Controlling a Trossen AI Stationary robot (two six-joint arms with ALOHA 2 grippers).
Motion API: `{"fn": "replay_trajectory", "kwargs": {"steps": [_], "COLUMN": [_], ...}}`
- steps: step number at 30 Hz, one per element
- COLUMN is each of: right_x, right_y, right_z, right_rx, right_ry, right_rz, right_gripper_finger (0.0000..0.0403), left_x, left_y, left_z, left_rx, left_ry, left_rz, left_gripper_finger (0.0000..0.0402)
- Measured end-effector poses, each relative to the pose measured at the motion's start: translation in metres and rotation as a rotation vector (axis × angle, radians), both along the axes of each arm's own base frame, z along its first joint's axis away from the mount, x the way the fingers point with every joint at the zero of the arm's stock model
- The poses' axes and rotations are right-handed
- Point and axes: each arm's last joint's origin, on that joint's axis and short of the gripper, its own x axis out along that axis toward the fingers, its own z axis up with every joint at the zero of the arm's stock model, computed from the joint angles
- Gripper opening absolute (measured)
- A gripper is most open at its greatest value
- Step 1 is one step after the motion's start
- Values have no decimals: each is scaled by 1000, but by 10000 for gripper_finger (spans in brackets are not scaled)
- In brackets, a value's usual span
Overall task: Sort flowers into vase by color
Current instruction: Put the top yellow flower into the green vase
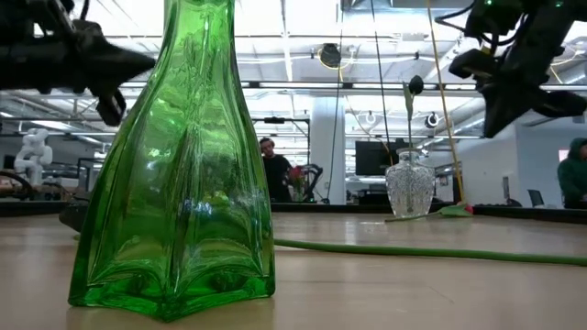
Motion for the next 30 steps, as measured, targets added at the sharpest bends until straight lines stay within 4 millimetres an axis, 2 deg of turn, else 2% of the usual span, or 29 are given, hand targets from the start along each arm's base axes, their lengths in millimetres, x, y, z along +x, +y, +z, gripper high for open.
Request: {"fn": "replay_trajectory", "kwargs": {"steps": [3, 5, 8, 13, 16, 20, 25, 30], "right_x": [2, 3, 3, 3, 3, 3, 2, -7], "right_y": [-2, -2, -2, -2, -2, -2, -2, 3], "right_z": [2, 2, 2, 2, 2, 2, 1, -4], "right_rx": [-59, -90, -130, -195, -226, -260, -287, -218], "right_ry": [-6, 0, 11, 46, 62, 82, 118, 215], "right_rz": [40, 85, 161, 287, 346, 400, 491, 533], "right_gripper_finger": [12, 12, 12, 12, 12, 12, 12, 12], "left_x": [-3, -4, -7, 8, 31, 73, 124, 158], "left_y": [2, 6, 11, 14, 15, 17, 25, 40], "left_z": [12, 17, 36, 65, 84, 104, 122, 132], "left_rx": [7, -38, -146, -167, -148, -119, -107, -194], "left_ry": [-117, -130, -161, -66, 24, 138, 212, 211], "left_rz": [88, 206, 371, 493, 533, 598, 618, 623], "left_gripper_finger": [22, 22, 22, 22, 22, 22, 22, 22]}}
